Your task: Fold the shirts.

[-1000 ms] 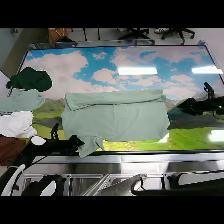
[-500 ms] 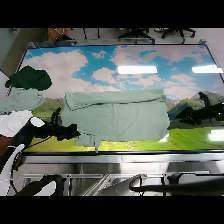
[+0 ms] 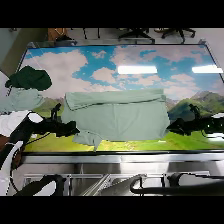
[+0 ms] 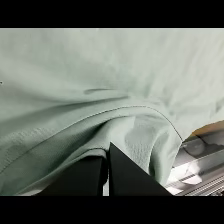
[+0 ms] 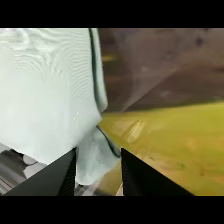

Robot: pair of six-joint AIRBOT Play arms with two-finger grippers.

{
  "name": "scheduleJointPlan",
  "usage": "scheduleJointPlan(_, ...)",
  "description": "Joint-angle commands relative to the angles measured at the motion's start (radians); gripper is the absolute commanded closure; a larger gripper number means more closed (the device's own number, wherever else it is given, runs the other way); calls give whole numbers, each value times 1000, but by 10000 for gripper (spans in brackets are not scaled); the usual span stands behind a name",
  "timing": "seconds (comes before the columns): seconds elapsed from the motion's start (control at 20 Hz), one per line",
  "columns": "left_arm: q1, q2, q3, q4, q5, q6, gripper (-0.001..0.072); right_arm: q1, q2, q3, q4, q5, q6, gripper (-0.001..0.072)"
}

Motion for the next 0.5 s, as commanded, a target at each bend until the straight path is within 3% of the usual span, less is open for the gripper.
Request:
scheduleJointPlan(0.0, 0, -1, 2, 0, 5, 2, 691, 31, -4, -18, 2, -49, -21, 388)
scheduleJointPlan(0.2, 0, -1, 2, 0, 0, 2, 691, 88, -35, -18, 3, -53, -13, 393)
scheduleJointPlan(0.25, 0, -1, 2, 1, 1, 2, 690, 96, -38, -18, 9, -52, -13, 463)
scheduleJointPlan(0.4, 0, -1, 2, 1, 0, 2, 691, 109, -37, -18, 23, -44, -9, 511)
scheduleJointPlan(0.45, 0, -1, 2, 1, 0, 2, 691, 108, -36, -17, 37, -24, -10, 684)
